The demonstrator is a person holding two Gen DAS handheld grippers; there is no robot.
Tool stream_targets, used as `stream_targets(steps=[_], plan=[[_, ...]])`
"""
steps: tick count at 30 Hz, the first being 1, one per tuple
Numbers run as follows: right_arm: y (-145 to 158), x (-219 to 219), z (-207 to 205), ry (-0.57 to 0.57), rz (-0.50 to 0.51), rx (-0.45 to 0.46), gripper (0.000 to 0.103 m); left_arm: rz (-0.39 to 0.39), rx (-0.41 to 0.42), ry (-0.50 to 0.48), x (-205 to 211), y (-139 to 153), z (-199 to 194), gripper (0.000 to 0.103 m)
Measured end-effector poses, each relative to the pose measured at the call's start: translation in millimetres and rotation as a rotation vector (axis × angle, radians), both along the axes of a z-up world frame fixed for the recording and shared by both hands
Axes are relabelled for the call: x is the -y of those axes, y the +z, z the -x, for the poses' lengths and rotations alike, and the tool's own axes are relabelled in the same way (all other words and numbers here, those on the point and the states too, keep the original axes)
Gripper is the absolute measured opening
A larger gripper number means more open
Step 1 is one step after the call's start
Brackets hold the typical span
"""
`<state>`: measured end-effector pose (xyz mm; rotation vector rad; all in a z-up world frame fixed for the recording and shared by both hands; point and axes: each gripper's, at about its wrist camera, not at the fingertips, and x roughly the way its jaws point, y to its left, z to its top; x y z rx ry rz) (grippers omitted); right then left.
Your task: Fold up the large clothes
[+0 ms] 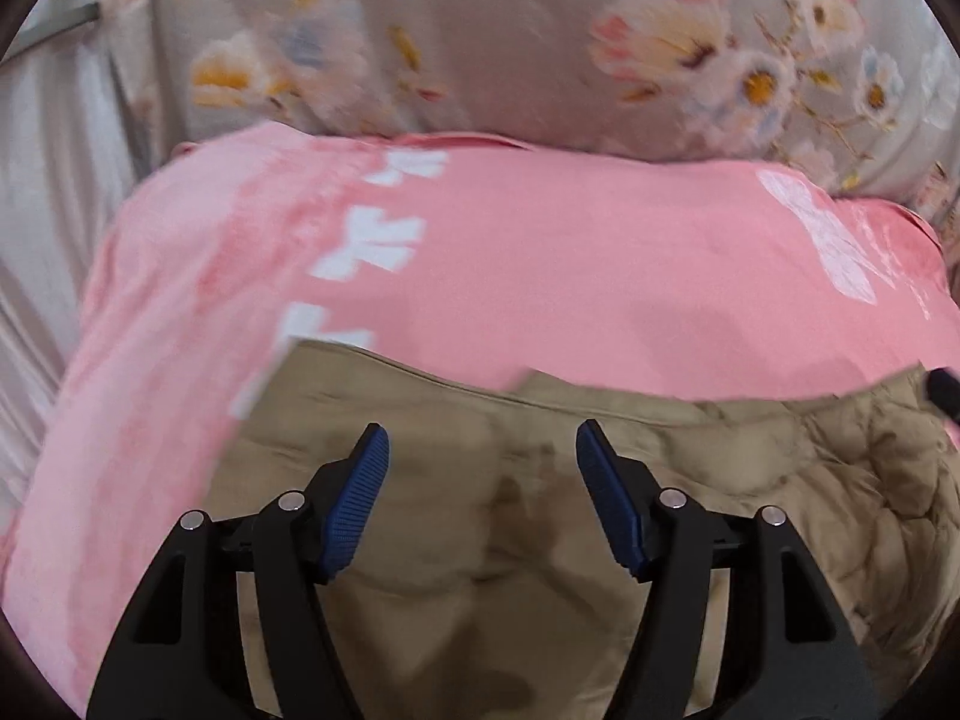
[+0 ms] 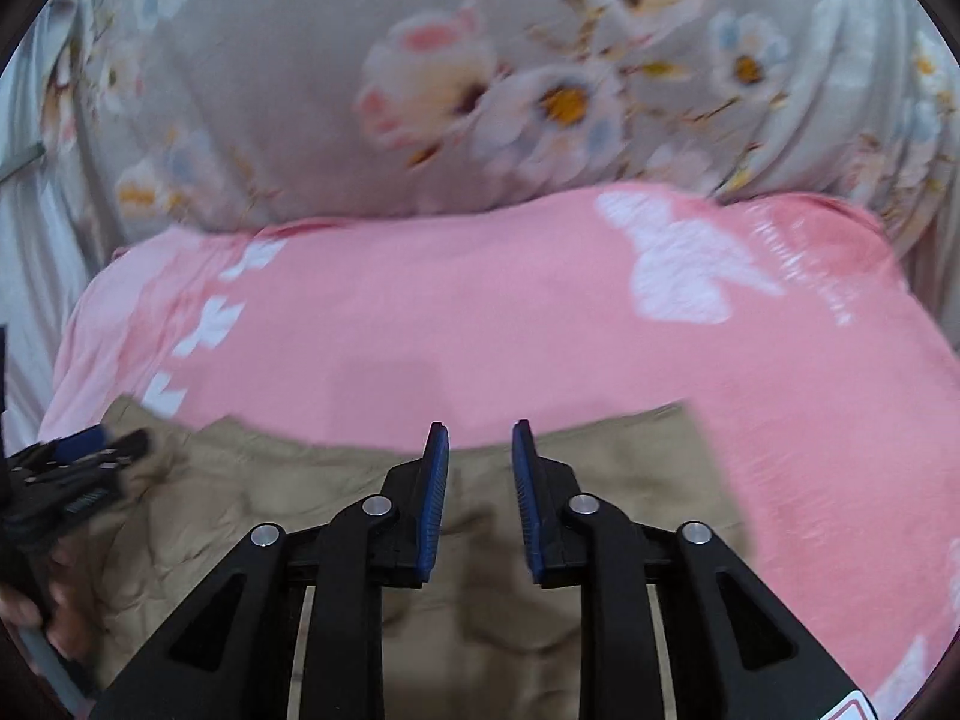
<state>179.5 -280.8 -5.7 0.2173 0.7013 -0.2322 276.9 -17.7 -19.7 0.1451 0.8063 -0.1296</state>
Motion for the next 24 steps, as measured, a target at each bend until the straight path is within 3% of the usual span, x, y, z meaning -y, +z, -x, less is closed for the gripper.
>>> stream_targets(steps=[3, 5, 7, 10, 14, 24], plan=[[-12, 37, 1, -0.074, -0.037, -0.037, 0.022, -0.067, 0.004, 0.068, -25, -6, -16, 0.063], [-37, 57, -2, -0.119, -0.083, -0.087, 0.022, -0.062, -0.037, 0.095, -38, -21, -27, 0.063], [-59, 65, -5, -0.136, -0.112, -0.123, 0.022, -0.040, -0.070, 0.110, -45, -37, -33, 0.064], [-82, 63, -8, -0.144, -0.116, -0.157, 0.022, -0.100, -0.043, 0.126, -39, -48, -35, 0.065], [-92, 61, -13, -0.149, -0.112, -0.168, 0.022, -0.146, -0.030, 0.128, -31, -57, -36, 0.065], [-100, 59, -15, -0.156, -0.105, -0.175, 0.022, -0.110, -0.035, 0.134, -36, -69, -40, 0.067]])
